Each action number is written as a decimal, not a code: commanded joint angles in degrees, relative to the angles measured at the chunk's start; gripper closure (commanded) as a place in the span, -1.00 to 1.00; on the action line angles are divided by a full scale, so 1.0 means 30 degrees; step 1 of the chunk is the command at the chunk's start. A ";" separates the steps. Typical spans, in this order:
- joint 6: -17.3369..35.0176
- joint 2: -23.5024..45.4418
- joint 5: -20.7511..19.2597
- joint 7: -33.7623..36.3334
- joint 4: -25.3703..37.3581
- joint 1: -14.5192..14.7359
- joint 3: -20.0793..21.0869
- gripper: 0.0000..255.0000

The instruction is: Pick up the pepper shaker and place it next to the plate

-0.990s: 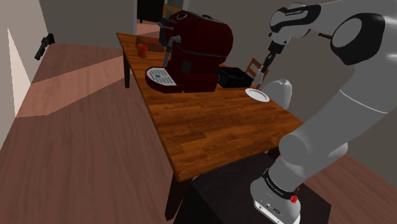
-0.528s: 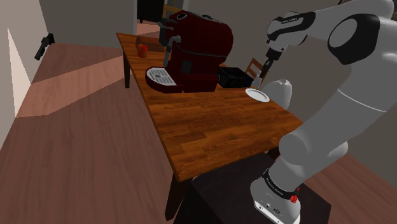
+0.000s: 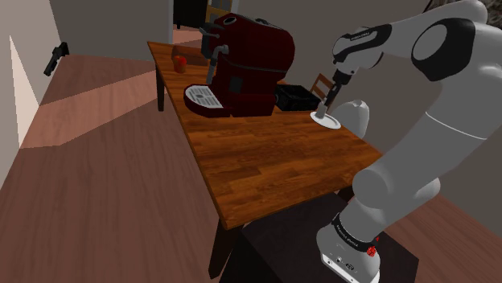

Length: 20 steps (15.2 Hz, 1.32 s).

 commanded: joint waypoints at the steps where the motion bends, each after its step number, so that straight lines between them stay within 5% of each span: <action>1: 0.0552 0.0071 0.0023 0.0002 -0.0474 0.0003 0.0005 1.00; 20: 0.4273 0.1688 0.0691 -0.0419 -0.2666 -0.0102 0.0026 1.00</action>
